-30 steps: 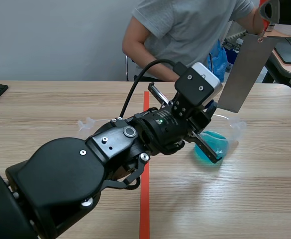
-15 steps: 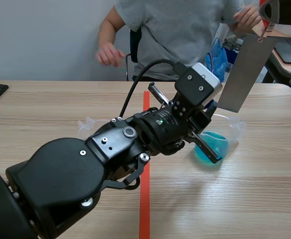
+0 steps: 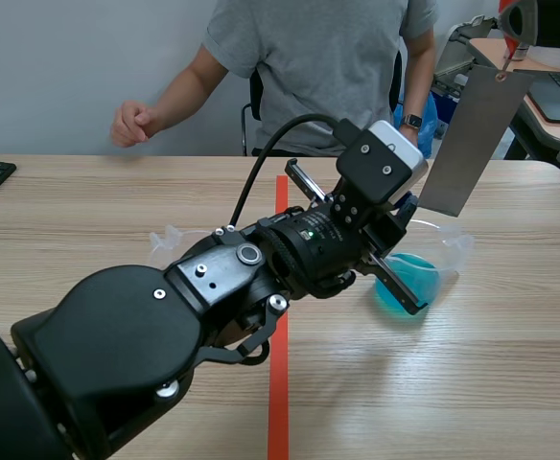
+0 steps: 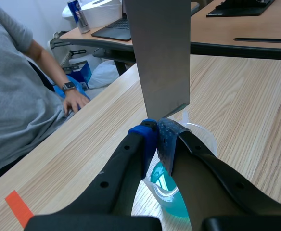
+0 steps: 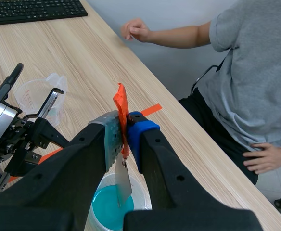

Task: Do the redox reaction experiment.
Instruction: 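Raise the plate and point at it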

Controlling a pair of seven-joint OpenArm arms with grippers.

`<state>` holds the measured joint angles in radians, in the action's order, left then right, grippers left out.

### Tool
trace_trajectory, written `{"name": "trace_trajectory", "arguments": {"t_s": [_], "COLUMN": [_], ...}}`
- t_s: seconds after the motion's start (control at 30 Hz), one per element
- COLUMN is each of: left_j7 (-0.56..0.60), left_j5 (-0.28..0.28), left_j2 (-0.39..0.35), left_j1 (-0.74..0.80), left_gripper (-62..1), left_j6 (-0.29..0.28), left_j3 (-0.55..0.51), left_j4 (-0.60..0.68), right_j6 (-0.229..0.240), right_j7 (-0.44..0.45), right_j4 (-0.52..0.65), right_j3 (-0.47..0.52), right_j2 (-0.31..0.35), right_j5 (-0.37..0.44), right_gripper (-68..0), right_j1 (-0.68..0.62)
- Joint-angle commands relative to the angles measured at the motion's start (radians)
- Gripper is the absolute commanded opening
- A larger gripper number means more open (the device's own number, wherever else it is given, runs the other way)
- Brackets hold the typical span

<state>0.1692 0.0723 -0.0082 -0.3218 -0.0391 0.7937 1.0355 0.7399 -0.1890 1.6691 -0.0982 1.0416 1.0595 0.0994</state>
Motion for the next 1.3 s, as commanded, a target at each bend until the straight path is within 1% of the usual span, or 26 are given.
{"name": "trace_trajectory", "arguments": {"t_s": [0.0,0.7,0.8,0.97,1.07,1.13,1.27], "left_j7": [0.014,0.014,0.015,0.027,0.054,0.066,0.070], "left_j5": [0.000,0.000,0.001,0.009,0.036,0.053,0.053], "left_j2": [0.011,0.010,0.001,-0.038,-0.072,-0.102,-0.177], "left_j1": [-0.014,-0.011,-0.006,0.020,0.049,0.074,0.138], "left_gripper": [-57.7,-57.7,-57.7,-57.7,-57.7,-57.7,-57.7], "left_j6": [-0.001,-0.001,0.000,0.007,0.031,0.048,0.068], "left_j3": [0.004,0.003,0.003,0.003,0.001,0.001,-0.020], "left_j4": [0.023,0.023,0.023,0.035,0.061,0.092,0.197], "right_j6": [0.006,0.006,0.006,0.006,0.006,0.006,0.006], "right_j7": [0.011,0.011,0.011,0.011,0.011,0.011,0.011], "right_j4": [0.008,0.008,0.008,0.008,0.008,0.008,0.008], "right_j3": [0.021,0.021,0.021,0.021,0.021,0.021,0.021], "right_j2": [0.013,0.013,0.013,0.013,0.013,0.013,0.013], "right_j5": [0.011,0.011,0.011,0.011,0.011,0.011,0.011], "right_gripper": [-66.9,-66.9,-66.9,-66.9,-66.9,-66.9,-66.9], "right_j1": [0.017,0.017,0.017,0.017,0.017,0.017,0.017]}}
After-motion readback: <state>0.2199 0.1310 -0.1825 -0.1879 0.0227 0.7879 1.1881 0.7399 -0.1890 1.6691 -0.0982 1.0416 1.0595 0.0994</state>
